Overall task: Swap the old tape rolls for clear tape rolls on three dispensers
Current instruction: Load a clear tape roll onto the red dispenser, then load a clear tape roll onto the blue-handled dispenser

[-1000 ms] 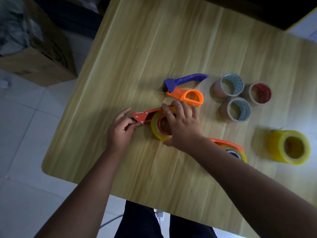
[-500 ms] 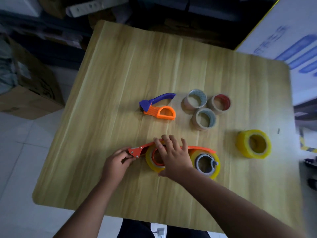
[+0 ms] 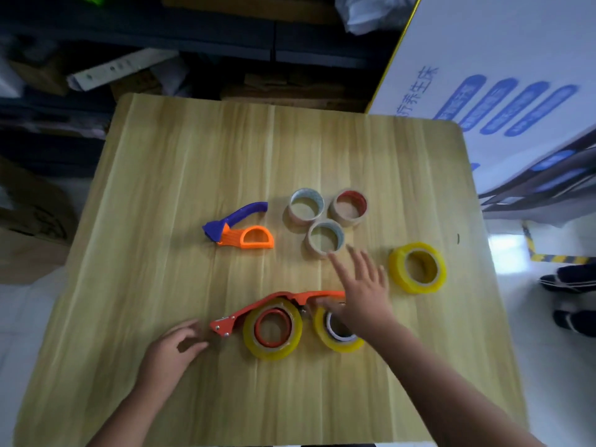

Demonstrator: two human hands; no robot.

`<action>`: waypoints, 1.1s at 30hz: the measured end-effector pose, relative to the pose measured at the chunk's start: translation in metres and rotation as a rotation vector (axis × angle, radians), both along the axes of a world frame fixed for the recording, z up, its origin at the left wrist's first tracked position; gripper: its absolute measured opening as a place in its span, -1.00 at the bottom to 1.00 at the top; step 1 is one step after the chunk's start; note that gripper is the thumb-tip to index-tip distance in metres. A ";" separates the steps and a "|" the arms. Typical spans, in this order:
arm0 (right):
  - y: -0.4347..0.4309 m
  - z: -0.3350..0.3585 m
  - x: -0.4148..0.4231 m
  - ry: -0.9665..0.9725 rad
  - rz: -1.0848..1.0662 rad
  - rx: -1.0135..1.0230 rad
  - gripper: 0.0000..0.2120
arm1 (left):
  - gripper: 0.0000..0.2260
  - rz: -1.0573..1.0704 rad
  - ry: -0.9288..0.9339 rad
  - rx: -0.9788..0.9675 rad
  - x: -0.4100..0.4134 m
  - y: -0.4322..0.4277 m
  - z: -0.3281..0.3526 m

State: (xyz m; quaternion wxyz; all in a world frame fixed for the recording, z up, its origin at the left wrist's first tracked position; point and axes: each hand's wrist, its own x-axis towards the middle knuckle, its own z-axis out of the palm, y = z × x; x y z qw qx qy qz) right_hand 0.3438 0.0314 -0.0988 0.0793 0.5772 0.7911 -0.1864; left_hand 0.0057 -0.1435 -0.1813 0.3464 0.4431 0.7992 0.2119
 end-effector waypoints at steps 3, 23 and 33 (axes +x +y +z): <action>0.044 -0.003 0.077 0.000 -0.388 0.060 -0.06 | -0.76 0.120 0.000 -0.065 -0.023 -0.011 -0.002; 0.075 0.012 0.107 0.213 0.105 0.141 0.04 | -0.71 0.209 0.033 0.155 0.052 0.098 0.107; 0.063 0.042 -0.022 0.159 0.561 0.081 0.09 | -0.25 -0.393 -0.088 0.166 0.094 0.179 0.146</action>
